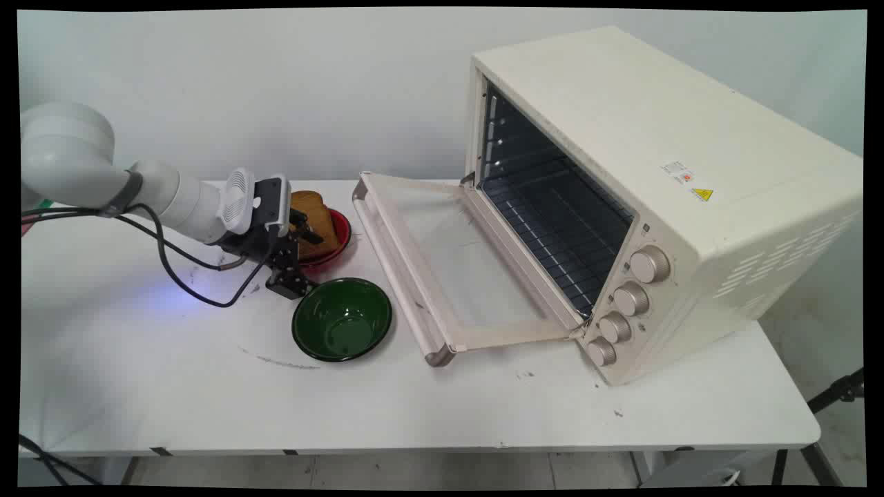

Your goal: Close the oven

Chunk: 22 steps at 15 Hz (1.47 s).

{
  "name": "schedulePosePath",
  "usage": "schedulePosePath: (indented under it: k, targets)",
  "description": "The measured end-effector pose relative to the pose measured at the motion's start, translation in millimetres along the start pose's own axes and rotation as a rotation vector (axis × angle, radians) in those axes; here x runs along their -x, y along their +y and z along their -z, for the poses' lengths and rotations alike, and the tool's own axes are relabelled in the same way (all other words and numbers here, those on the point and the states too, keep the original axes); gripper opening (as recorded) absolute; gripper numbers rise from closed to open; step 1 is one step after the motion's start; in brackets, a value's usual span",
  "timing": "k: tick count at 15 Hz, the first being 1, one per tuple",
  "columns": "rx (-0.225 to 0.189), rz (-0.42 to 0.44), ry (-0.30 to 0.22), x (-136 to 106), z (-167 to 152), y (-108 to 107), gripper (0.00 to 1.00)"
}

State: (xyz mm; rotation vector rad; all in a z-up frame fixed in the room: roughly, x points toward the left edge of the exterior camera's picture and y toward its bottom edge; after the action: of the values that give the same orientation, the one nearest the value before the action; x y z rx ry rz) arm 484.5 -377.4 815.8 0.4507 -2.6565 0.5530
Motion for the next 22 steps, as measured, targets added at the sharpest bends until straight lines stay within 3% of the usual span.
schedulePosePath:
  k: [9, 15, 22]
  targets:
    - [0.008, 0.063, 0.079, -29.9, 51.0, -16.9, 1.00]
    - [0.089, 0.185, 0.144, -43.5, 102.2, -27.9, 1.00]
    - [0.160, 0.316, 0.223, -31.9, 137.8, -18.0, 1.00]
